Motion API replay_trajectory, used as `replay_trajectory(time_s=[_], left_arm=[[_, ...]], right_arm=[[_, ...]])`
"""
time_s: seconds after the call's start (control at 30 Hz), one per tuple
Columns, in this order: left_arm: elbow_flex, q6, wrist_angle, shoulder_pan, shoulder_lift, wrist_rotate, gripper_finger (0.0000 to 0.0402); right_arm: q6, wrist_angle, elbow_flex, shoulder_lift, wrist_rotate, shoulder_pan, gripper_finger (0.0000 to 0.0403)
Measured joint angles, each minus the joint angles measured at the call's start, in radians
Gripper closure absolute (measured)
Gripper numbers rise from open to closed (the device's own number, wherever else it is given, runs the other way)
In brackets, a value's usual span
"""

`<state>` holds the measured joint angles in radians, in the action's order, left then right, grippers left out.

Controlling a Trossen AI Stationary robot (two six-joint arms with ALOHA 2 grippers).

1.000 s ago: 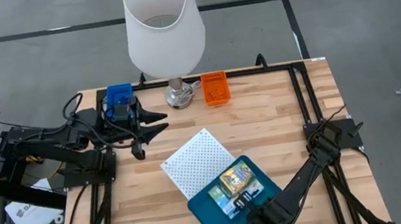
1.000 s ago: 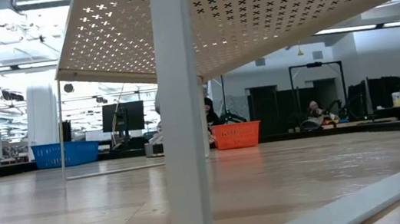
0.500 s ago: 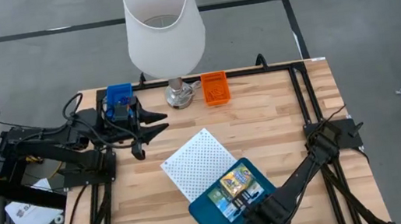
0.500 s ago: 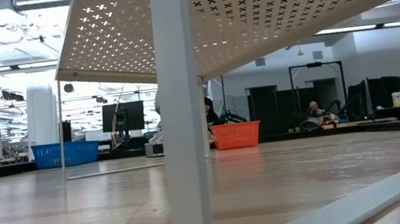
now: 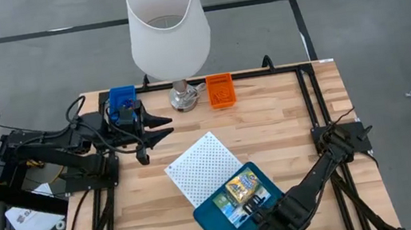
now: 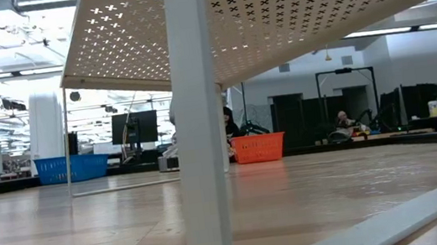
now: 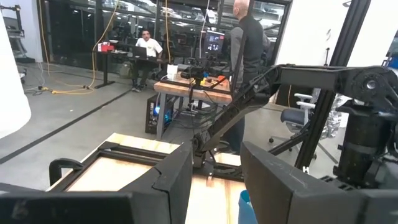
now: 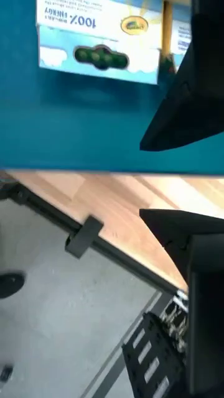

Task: Pick & Place Office Desk Supplies
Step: Put the orange bin on the shelf

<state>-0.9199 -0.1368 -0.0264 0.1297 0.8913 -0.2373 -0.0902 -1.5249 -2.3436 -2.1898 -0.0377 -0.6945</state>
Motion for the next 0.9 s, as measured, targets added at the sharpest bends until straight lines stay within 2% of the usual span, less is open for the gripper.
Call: replay_trajectory(time_s=[0.3, 0.5, 0.63, 0.8, 0.9], left_arm=[[0.000, 0.000, -0.012, 0.000, 0.000, -0.001, 0.0270], [0.000, -0.012, -0.017, 0.000, 0.000, -0.029, 0.0270], [0.000, -0.056, 0.017, 0.000, 0.000, -0.085, 0.0270], [0.000, -0.125, 0.082, 0.000, 0.000, -0.095, 0.0270], [0.000, -0.173, 0.092, 0.000, 0.000, -0.095, 0.0270]], right_arm=[[-0.063, 0.021, 0.000, 0.072, -0.018, 0.002, 0.0216], [-0.241, 0.031, 0.000, 0.149, 0.019, 0.049, 0.0204], [-0.441, 0.065, 0.000, 0.232, 0.160, 0.100, 0.0203], [-0.767, -0.014, -0.001, 0.341, 0.460, 0.165, 0.0206], [-0.938, -0.037, 0.022, 0.386, 0.541, 0.236, 0.0214]])
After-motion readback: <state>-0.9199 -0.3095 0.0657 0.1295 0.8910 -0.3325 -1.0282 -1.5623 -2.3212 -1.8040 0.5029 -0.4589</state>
